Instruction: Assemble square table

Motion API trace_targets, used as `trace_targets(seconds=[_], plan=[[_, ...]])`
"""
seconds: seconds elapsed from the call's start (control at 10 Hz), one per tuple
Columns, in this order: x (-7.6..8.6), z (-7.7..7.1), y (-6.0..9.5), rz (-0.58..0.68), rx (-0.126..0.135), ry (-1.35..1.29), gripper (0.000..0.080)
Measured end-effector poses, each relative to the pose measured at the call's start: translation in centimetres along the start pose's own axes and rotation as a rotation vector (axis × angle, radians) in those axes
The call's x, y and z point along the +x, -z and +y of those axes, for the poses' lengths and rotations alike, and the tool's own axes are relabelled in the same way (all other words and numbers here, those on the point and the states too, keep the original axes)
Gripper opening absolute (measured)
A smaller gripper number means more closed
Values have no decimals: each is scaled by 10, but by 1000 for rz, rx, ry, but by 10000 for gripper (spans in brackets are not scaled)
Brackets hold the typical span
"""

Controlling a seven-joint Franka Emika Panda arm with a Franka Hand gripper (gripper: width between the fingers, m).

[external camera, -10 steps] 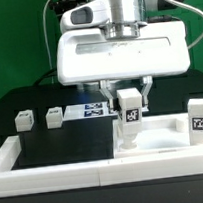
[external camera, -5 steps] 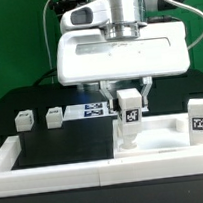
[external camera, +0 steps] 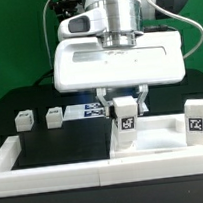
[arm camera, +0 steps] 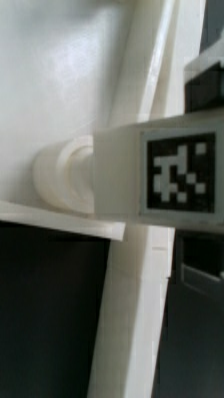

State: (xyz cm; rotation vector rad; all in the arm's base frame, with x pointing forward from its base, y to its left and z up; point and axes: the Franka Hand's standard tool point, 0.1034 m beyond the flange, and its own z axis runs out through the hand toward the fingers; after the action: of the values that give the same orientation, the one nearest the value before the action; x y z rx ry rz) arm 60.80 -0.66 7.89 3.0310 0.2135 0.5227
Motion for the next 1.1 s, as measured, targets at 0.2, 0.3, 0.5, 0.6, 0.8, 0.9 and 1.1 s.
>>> trace_targets(seconds=[0.2, 0.3, 0.5, 0.6, 0.8, 0.9, 1.1], plan=[[-2, -2, -2, 26, -12, 3, 294], [-3, -4, -3, 41, -18, 7, 294], [-5, -2, -3, 62, -29, 9, 294], [-5, -2, -4, 67, -32, 10, 294], [-5, -2, -4, 67, -32, 10, 391], [-5, -2, -4, 67, -32, 10, 532], [-5, -2, -4, 66, -32, 10, 625]])
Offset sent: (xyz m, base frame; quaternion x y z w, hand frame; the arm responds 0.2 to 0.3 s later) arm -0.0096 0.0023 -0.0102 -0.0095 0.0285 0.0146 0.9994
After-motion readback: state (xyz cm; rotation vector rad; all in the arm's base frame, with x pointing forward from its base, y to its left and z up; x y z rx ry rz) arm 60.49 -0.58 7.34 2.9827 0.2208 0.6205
